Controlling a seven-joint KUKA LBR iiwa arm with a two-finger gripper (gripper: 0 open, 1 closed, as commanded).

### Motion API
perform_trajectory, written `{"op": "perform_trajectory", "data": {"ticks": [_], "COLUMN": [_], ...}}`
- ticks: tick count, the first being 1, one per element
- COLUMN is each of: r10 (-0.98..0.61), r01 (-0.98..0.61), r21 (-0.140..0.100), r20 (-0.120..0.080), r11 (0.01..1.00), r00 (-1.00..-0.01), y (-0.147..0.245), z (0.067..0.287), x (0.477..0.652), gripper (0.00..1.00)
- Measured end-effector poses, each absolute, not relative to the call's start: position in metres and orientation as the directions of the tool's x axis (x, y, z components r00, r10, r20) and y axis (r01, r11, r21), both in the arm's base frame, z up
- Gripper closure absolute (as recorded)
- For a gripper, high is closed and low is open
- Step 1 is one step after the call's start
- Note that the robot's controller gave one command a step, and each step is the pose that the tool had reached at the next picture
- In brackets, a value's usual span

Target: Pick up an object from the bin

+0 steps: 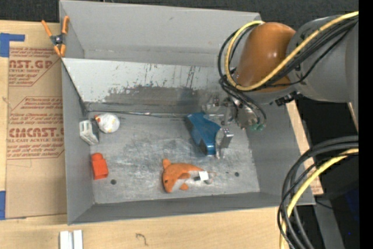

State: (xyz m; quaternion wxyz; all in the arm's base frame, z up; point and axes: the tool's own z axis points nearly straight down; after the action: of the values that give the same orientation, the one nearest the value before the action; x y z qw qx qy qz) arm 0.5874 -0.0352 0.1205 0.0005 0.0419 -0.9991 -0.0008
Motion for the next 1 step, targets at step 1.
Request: {"op": "perform_trajectory", "data": {"ticks": [1], "r10": [-0.090], "r01": [-0.090], "r21": [0.001], "r20": [0.002], "r11": [0.996], "r00": [-0.996], "y": [-0.0331], "z": [0.1154], "x": [0.5901], "gripper": [1.00]}}
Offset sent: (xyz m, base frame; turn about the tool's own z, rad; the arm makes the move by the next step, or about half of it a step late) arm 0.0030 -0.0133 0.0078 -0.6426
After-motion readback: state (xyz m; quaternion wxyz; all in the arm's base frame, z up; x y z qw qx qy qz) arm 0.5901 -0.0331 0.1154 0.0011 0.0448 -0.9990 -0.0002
